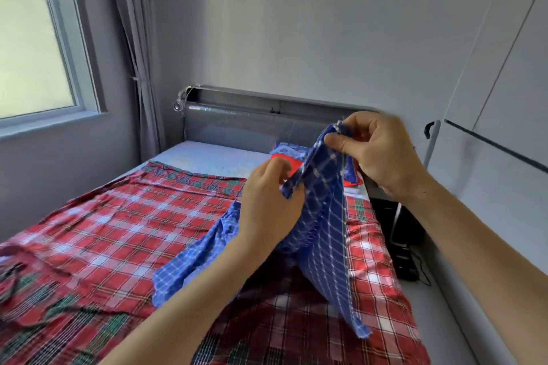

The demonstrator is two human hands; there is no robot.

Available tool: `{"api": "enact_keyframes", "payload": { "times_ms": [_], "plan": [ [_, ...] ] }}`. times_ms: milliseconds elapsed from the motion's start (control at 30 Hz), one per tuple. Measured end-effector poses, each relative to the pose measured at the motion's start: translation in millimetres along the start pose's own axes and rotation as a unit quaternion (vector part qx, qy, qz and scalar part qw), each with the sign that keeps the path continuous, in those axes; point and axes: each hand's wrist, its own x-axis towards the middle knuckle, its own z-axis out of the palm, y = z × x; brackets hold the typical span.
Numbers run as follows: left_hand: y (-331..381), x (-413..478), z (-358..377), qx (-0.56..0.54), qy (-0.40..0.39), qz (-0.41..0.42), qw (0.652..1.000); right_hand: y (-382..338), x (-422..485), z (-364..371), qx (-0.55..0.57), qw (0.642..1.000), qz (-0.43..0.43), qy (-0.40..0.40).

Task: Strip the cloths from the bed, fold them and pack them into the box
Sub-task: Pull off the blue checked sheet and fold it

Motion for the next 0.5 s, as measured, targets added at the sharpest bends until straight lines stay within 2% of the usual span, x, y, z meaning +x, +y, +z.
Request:
{"api": "enact_keyframes", "payload": {
  "times_ms": [133,233,400,500],
  "plan": [
    [-24,-3,10,0.043,0.090,-0.046,0.994,-19,20,3,0.012,0.998,-0.035,0.045],
    [-42,-9,7,0.061,0.116,-0.074,0.989,-31,36,-10,0.017,0.996,-0.041,0.079],
    [-77,-18,-14,0.093,0.073,-0.106,0.987,-36,58,-54,0.031,0.987,-0.033,0.155],
    [-95,-7,-26,0.112,-0.003,-0.178,0.978,-25,61,-79,0.035,0.982,-0.009,0.186]
  ]
}}
